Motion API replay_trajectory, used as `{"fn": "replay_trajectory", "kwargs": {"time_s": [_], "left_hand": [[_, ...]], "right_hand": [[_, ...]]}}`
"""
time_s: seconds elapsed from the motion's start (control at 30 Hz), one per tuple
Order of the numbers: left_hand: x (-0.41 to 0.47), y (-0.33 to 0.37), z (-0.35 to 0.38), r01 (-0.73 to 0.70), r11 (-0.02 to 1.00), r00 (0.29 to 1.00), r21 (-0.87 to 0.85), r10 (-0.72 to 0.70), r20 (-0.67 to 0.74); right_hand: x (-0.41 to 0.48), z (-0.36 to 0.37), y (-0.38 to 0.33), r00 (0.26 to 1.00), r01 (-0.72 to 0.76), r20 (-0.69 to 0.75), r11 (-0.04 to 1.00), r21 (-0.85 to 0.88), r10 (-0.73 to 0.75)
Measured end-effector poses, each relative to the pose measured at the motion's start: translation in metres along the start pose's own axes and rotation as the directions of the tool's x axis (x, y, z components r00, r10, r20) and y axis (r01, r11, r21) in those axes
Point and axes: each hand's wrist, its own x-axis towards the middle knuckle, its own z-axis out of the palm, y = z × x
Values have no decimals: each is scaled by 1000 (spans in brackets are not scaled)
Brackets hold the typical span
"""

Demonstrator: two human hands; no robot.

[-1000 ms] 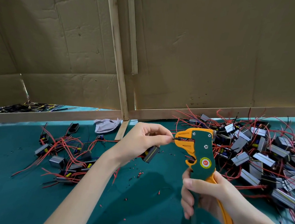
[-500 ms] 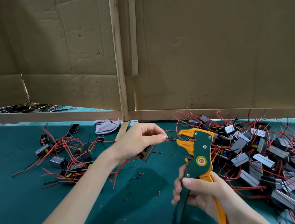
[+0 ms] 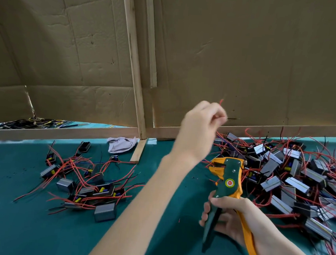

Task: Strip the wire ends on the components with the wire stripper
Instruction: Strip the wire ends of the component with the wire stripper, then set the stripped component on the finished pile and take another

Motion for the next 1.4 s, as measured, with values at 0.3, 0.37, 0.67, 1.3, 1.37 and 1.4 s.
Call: {"fn": "replay_trajectory", "kwargs": {"time_s": [0.3,0.37,0.67,1.3,1.37,1.4], "left_hand": [[-9,15,24,173,973,838,-155,-62,542],[-14,-2,-1,170,985,834,-23,-132,535],[-55,-146,-105,475,445,620,759,-781,69],[-46,-137,-107,676,731,737,-94,-674,48],[-41,-118,-103,637,710,766,-300,-627,142],[-39,-110,-101,626,678,772,-384,-608,185]], "right_hand": [[1,-3,-1,998,-60,-31,998,37,61],[-1,-1,-2,998,-65,-16,997,42,65],[2,-3,-2,998,-65,-20,998,29,65],[5,-10,3,999,-44,6,999,30,44],[6,-10,3,999,-39,7,999,34,39],[5,-10,3,999,-37,5,998,41,37]]}}
